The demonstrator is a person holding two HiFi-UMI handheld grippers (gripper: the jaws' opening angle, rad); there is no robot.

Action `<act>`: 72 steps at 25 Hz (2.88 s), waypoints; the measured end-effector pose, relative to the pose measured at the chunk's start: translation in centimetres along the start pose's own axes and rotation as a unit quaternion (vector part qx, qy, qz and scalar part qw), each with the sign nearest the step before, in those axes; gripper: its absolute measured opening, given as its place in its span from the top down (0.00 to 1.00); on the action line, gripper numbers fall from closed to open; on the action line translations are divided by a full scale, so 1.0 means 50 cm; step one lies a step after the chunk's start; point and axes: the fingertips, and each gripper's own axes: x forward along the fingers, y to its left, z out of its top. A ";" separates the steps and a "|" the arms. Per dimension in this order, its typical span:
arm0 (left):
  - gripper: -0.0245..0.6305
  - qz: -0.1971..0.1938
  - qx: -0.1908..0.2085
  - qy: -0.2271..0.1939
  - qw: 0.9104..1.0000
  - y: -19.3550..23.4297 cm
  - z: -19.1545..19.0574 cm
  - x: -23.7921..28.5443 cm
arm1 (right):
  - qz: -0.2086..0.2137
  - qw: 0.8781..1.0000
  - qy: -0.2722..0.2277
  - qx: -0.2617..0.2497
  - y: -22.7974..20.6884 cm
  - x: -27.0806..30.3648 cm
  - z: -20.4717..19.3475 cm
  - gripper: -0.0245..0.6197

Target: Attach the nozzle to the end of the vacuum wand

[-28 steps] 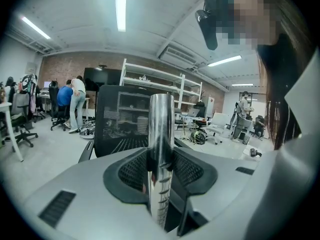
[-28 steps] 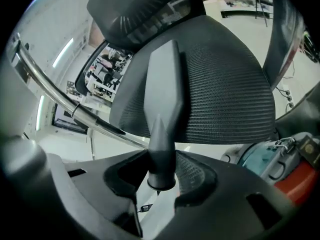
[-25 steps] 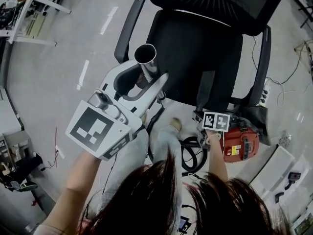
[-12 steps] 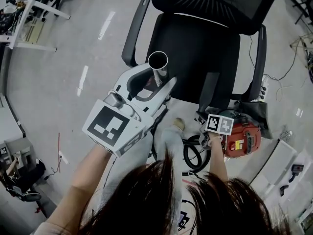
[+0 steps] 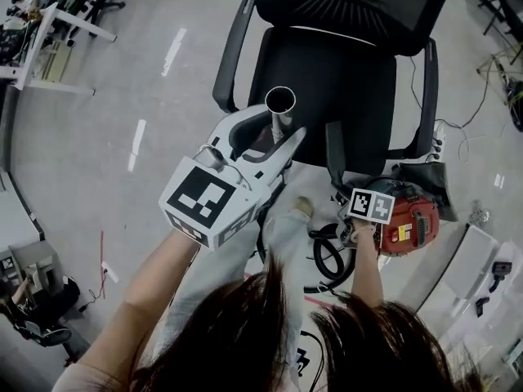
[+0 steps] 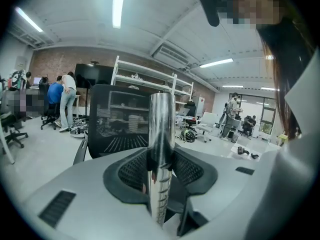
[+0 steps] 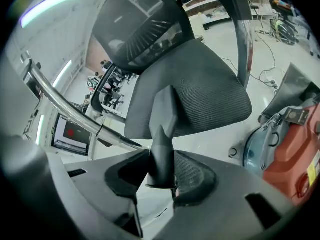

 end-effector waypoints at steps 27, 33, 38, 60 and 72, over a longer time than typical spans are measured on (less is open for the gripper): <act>0.72 -0.043 0.010 0.005 0.999 -0.026 -0.001 -0.095 | 0.087 0.979 -0.141 0.119 0.178 -0.089 0.019 0.70; 0.72 -0.054 0.009 0.004 0.999 -0.016 -0.002 -0.126 | 0.104 0.969 -0.176 0.139 0.233 -0.117 0.032 0.70; 0.72 -0.063 0.007 0.009 0.998 -0.007 -0.002 -0.155 | 0.117 0.959 -0.206 0.156 0.287 -0.151 0.044 0.70; 0.72 -0.051 0.020 0.027 0.998 -0.072 0.010 -0.200 | 0.200 0.925 -0.304 0.106 0.523 -0.381 0.143 0.70; 0.72 -0.042 0.042 0.027 0.998 -0.170 0.000 -0.201 | 0.278 0.909 -0.308 0.045 0.587 -0.518 0.166 0.70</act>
